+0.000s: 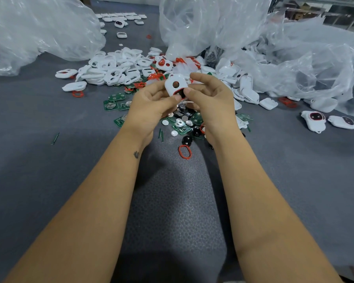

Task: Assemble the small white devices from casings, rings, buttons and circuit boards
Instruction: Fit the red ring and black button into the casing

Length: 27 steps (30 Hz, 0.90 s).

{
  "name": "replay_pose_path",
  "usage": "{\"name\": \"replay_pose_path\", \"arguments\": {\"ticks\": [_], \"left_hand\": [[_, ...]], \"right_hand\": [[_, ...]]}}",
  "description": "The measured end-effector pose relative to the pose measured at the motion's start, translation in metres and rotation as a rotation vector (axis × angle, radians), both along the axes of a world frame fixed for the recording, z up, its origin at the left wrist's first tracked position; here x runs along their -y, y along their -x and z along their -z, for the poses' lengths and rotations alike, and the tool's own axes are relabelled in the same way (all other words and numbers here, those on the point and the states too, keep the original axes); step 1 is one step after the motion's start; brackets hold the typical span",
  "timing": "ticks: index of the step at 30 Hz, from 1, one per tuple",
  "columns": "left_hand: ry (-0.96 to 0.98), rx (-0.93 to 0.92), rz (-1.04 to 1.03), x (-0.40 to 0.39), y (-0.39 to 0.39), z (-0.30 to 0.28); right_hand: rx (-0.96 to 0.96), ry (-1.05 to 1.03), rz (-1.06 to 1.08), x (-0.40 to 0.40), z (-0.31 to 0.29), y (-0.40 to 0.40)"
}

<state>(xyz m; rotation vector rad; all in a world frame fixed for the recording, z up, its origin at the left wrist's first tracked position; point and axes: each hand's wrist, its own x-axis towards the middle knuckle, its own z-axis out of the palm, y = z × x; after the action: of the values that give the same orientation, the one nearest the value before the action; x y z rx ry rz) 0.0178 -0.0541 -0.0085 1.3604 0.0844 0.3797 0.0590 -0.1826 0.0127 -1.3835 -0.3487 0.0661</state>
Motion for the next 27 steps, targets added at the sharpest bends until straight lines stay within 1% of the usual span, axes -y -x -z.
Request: {"name": "replay_pose_path", "arguments": {"ticks": [8, 10, 12, 17, 20, 24, 27], "left_hand": [[0.009, -0.062, 0.010, -0.0023, 0.0000, 0.0013], [0.062, -0.079, 0.030, -0.0023, 0.0010, -0.0008], [0.138, -0.086, 0.037, -0.0026, 0.0009, -0.0021], [0.234, -0.035, 0.022, -0.0034, 0.0012, -0.0034], [0.238, -0.019, 0.024, -0.0058, 0.0009, -0.0042], [0.232, 0.003, 0.061, -0.0061, 0.0008, -0.0047], [0.264, 0.017, 0.083, -0.0045, 0.0007, -0.0048]], "right_hand": [[0.061, 0.030, -0.004, 0.0012, 0.0022, 0.0005], [0.051, 0.020, -0.018, 0.0016, 0.0024, 0.0001], [0.001, -0.020, -0.045, 0.0017, 0.0029, -0.0001], [-0.127, -0.103, -0.174, 0.0027, 0.0008, -0.0002], [-0.147, -0.142, -0.236, 0.0036, -0.0007, -0.0004], [-0.148, -0.254, -0.228, 0.0018, -0.0026, -0.0010], [-0.138, -0.318, -0.237, -0.0006, -0.0022, -0.0010]]}}
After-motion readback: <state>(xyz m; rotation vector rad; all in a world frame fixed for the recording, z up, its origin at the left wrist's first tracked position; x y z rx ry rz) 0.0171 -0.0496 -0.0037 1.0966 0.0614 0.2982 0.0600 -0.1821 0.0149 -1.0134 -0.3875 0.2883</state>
